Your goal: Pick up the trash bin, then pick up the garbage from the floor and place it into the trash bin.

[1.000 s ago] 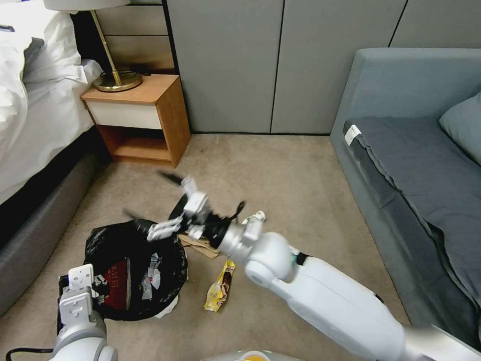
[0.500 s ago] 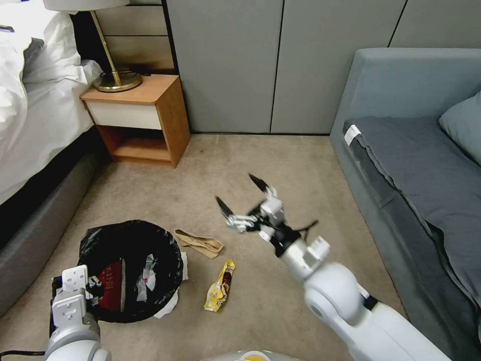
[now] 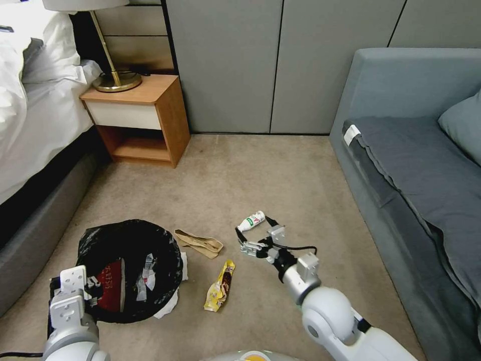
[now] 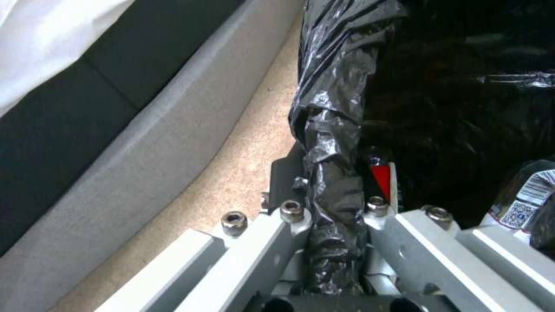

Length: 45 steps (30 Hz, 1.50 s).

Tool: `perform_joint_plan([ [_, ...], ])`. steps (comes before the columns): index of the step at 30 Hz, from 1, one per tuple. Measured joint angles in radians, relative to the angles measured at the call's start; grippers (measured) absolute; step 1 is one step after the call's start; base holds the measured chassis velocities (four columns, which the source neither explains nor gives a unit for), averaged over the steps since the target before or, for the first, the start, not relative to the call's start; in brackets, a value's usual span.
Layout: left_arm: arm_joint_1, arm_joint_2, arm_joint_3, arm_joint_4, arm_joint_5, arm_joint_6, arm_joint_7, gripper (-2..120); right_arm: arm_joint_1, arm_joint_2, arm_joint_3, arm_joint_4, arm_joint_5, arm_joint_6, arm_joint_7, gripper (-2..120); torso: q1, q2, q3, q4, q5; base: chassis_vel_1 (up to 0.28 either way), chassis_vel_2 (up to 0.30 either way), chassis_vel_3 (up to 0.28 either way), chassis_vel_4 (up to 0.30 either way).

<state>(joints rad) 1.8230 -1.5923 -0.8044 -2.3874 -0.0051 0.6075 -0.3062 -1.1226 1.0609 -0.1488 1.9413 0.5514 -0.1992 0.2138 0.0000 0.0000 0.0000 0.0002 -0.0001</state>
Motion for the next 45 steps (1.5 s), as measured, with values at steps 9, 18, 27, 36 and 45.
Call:
perform_joint_plan([
  [9, -0.002, -0.007, 0.0, -0.002, 0.003, 0.0, 0.0, 1, 0.17, 0.062, -0.17, -0.111, 0.273, -0.214, 0.128, 100, 0.0, 0.0, 0.0, 0.0, 0.0, 0.0, 0.0, 0.0, 0.0],
  [18, -0.002, -0.008, 0.002, -0.002, 0.004, 0.0, 0.0, 1, 0.211, 0.104, -0.256, -0.283, 0.354, -0.274, 0.138, 100, 0.0, 0.0, 0.0, -0.0002, 0.0, 0.0, 0.0, 0.0, 0.0],
  [27, 0.0, -0.01, 0.008, -0.001, 0.005, -0.001, 0.0, 1, 0.23, 0.151, -0.322, -0.437, 0.332, -0.289, 0.104, 100, 0.0, 0.0, 0.0, -0.0002, 0.0002, 0.0, 0.0, 0.0, 0.0],
  [36, 0.009, -0.009, 0.003, -0.007, 0.004, -0.001, 0.0, 1, 0.232, 0.211, -0.328, -0.552, 0.271, -0.262, 0.068, 100, 0.0, 0.0, 0.0, -0.0002, 0.0001, 0.0, 0.0, 0.0, 0.0],
  [45, 0.004, -0.016, 0.015, -0.007, 0.013, -0.001, 0.0, 1, 0.234, 0.256, -0.317, -0.631, 0.223, -0.226, 0.038, 100, 0.0, 0.0, 0.0, -0.0002, 0.0003, 0.0, 0.0, 0.0, 0.0],
])
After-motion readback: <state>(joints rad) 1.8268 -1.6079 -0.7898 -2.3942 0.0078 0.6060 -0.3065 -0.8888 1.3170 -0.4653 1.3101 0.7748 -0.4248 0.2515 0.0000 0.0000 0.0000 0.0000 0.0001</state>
